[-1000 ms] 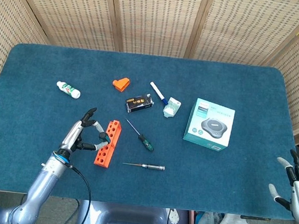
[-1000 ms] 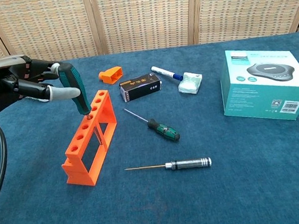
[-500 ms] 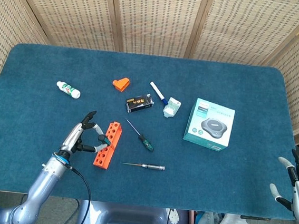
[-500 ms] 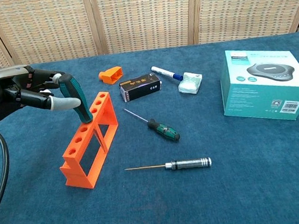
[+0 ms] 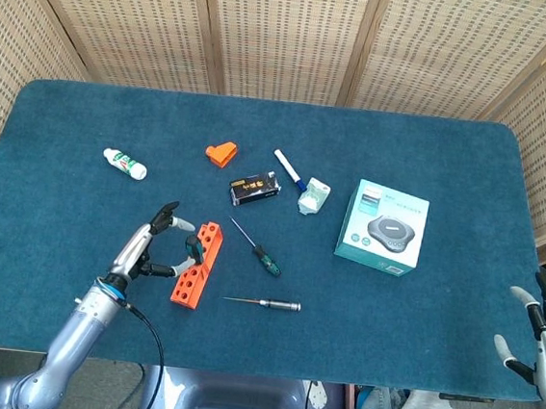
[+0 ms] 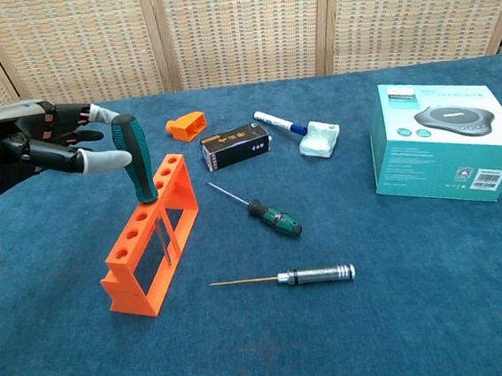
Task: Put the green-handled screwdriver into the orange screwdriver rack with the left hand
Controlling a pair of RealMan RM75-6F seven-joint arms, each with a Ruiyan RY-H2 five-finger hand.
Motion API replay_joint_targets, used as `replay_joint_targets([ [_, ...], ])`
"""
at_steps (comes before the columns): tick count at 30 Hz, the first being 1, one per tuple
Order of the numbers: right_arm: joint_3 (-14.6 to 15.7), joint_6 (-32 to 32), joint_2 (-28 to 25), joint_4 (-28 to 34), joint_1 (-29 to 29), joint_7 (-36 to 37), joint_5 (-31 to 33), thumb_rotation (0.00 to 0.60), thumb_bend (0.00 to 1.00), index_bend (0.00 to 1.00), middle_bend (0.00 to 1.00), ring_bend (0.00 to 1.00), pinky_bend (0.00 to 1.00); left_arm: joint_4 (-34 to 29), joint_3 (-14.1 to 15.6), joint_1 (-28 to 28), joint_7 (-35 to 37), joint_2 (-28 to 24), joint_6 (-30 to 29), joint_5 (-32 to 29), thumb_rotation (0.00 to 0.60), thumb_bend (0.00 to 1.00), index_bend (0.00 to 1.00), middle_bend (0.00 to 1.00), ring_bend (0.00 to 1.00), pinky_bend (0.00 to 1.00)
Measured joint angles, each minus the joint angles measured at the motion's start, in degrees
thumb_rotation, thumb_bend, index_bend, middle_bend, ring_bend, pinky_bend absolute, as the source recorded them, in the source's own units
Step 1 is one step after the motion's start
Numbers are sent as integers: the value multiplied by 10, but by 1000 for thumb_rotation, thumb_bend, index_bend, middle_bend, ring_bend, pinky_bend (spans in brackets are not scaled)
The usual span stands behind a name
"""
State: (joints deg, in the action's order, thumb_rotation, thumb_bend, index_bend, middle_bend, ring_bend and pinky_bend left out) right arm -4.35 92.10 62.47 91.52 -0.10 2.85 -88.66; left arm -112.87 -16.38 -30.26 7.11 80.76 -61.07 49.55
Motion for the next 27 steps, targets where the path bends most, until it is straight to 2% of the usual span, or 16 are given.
replay_joint_targets([
  [10,0,-1,1,0,0,-2,1,600,258,174,0,0,0,-24,-16,10,29,-26,-1,25,600,269,327,0,0,0],
  [21,-1,0,0,0,-1,0,3,600,258,174,0,0,0,-73,-51,34,80,-88,-19,56,600,267,295,0,0,0],
  [27,-2,2,-2,0,-2,2,4,600,258,174,0,0,0,-82,-38,55,57,-136,-40,112,600,268,243,0,0,0],
])
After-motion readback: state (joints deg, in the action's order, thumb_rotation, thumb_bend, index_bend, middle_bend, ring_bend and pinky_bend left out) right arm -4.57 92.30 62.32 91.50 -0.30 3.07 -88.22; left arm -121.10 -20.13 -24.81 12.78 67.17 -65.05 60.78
